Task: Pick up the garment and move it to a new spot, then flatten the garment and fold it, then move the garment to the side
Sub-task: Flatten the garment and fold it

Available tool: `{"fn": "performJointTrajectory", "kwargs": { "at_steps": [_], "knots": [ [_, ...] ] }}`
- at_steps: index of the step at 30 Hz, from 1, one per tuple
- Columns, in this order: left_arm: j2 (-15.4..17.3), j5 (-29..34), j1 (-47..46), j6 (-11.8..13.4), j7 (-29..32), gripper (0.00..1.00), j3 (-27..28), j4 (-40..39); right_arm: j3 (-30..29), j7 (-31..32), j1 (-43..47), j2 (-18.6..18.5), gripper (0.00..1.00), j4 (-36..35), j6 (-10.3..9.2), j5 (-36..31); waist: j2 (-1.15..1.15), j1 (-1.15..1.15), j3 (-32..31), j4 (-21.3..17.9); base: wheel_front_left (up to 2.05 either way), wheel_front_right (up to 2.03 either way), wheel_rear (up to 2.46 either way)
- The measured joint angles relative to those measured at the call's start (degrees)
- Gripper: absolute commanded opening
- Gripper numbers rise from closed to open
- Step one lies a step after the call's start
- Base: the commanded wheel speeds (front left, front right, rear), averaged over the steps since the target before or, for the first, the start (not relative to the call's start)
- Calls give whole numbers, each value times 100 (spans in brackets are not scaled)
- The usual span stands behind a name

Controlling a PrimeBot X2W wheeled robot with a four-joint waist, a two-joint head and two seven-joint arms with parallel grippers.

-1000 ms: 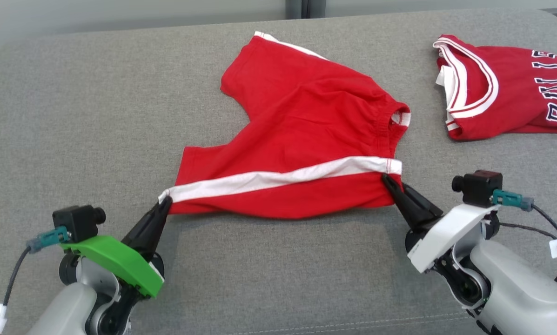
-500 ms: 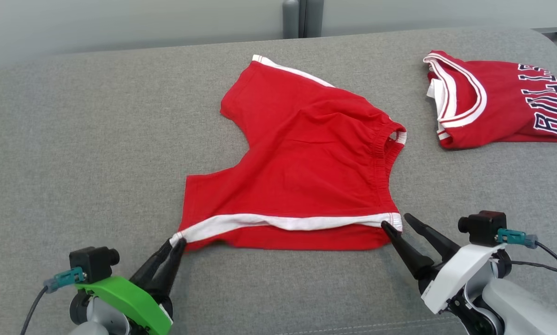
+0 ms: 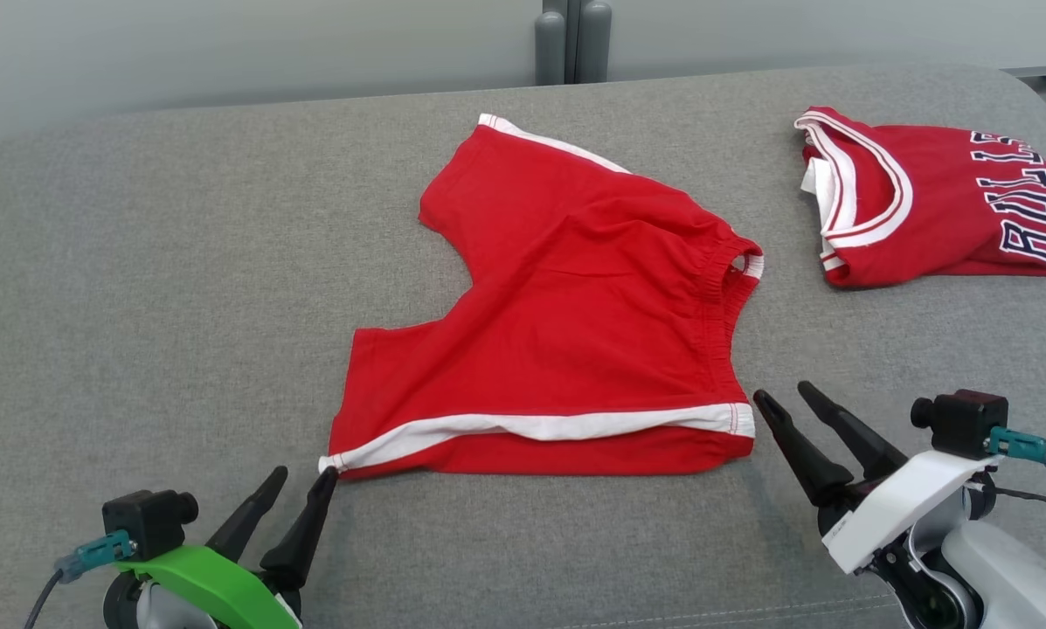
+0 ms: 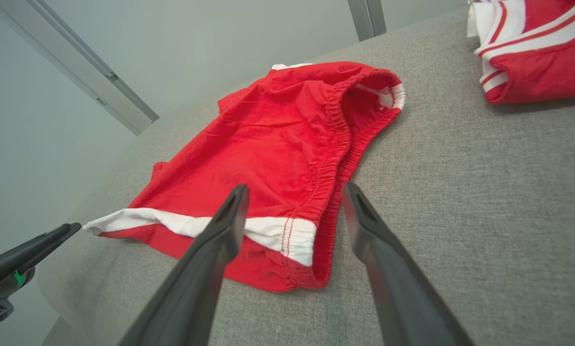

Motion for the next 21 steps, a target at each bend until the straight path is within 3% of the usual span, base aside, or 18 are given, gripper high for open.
{"fn": "performJointTrajectory", "kwargs": {
  "at_steps": [11, 21],
  "knots": [
    [-47, 4, -2, 10, -153, 100, 289, -141, -851, -8, 220, 248, 100, -237, 0, 0, 0, 0, -48, -6, 0, 0, 0],
    [-327, -175, -1, 277, -34, 100, 254, -140, -743, -8, 563, 407, 100, -108, 0, 58, 0, 0, -61, 3, 0, 0, 0]
  ]
}}
